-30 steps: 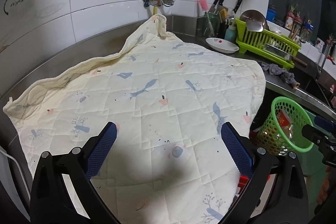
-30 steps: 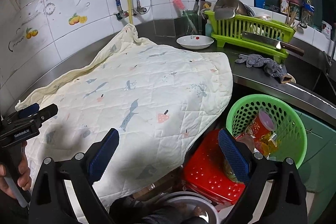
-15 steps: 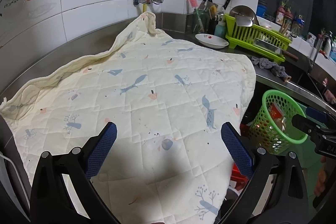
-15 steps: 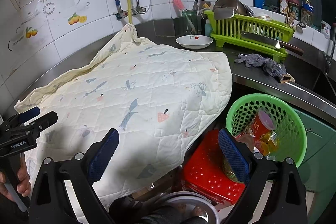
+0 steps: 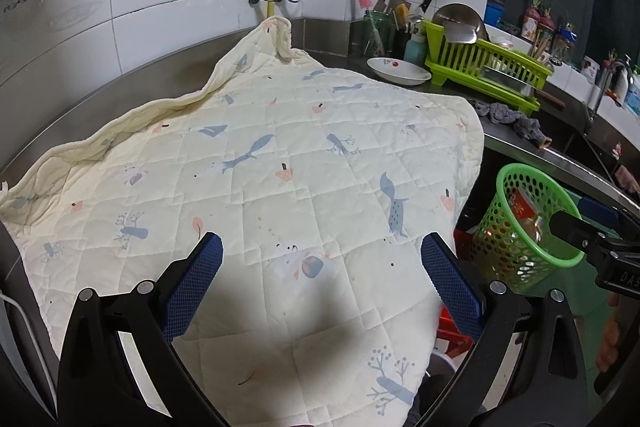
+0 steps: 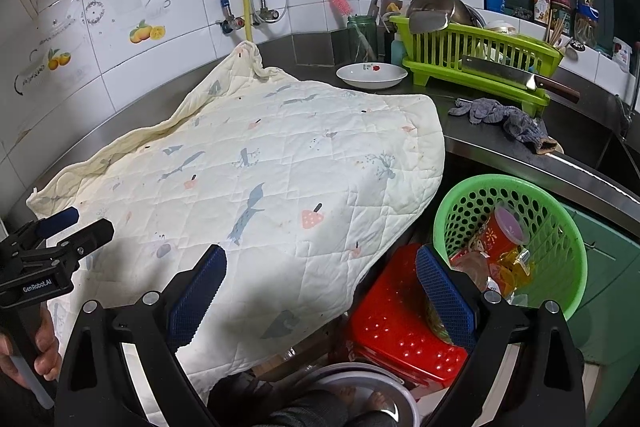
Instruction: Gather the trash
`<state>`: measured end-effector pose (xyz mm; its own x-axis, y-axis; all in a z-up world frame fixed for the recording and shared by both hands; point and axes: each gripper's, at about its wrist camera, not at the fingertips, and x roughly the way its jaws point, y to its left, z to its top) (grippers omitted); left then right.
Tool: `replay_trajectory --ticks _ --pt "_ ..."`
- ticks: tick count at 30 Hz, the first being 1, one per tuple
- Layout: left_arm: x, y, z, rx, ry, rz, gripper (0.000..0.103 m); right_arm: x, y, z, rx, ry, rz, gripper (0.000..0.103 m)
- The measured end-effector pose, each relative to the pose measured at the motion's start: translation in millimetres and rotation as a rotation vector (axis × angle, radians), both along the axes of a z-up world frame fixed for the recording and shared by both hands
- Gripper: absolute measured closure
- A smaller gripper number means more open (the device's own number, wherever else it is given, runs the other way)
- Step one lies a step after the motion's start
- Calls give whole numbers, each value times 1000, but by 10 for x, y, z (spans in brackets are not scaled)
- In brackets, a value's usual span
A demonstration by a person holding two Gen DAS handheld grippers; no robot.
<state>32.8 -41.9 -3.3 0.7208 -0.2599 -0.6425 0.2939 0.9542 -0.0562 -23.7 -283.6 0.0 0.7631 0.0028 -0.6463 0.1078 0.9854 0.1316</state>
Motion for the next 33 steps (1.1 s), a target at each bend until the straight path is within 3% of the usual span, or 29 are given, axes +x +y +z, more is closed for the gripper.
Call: replay_trajectory --ticks 33 --pt "-12 -1 -30 18 -4 15 5 2 27 -11 7 4 -8 11"
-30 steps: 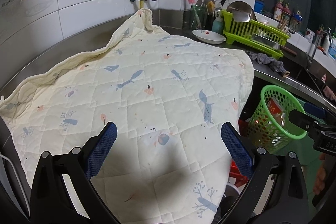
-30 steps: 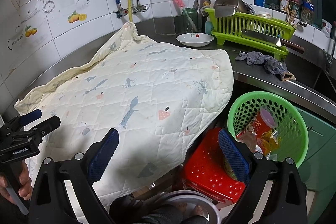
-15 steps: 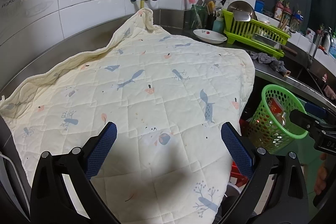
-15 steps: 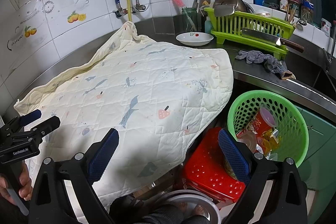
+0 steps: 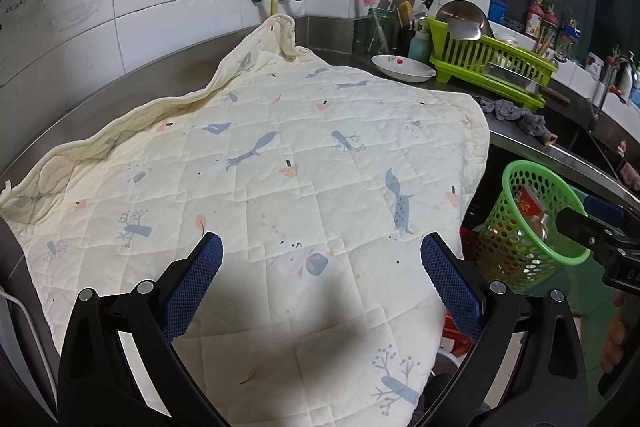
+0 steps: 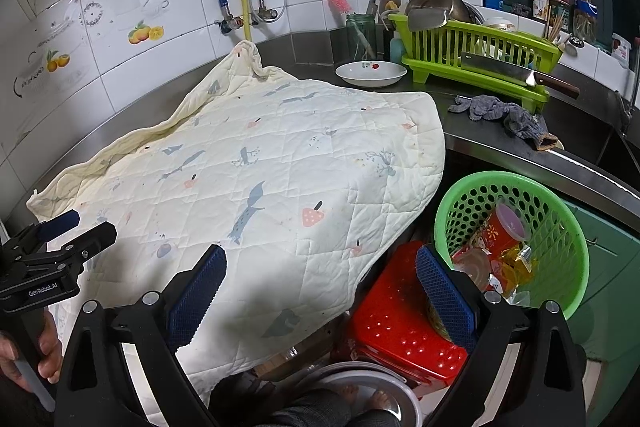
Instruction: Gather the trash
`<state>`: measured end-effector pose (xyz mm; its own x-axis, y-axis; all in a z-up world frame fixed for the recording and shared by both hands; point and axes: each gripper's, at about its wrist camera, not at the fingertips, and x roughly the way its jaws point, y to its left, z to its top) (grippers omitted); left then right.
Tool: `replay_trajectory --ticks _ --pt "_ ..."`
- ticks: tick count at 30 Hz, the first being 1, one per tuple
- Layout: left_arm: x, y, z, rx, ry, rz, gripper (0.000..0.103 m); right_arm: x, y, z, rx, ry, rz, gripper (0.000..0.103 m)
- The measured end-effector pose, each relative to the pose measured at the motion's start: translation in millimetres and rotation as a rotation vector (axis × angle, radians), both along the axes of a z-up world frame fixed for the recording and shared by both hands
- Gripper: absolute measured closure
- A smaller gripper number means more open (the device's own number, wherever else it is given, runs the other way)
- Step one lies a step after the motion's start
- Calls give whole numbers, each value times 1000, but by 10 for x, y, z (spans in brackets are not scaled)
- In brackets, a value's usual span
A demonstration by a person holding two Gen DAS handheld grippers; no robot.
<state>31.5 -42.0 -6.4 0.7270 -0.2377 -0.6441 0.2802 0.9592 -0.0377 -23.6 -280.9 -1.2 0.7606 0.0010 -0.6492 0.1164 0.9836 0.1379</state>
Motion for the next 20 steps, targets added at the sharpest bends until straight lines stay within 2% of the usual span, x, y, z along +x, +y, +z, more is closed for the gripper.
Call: replay_trajectory --ticks 8,20 --pt "-26 -28 10 14 -25 9 5 -3 2 -4 0 0 -5 11" --pt "-11 -26 5 2 -4 14 5 -5 -2 -16 3 2 -2 11"
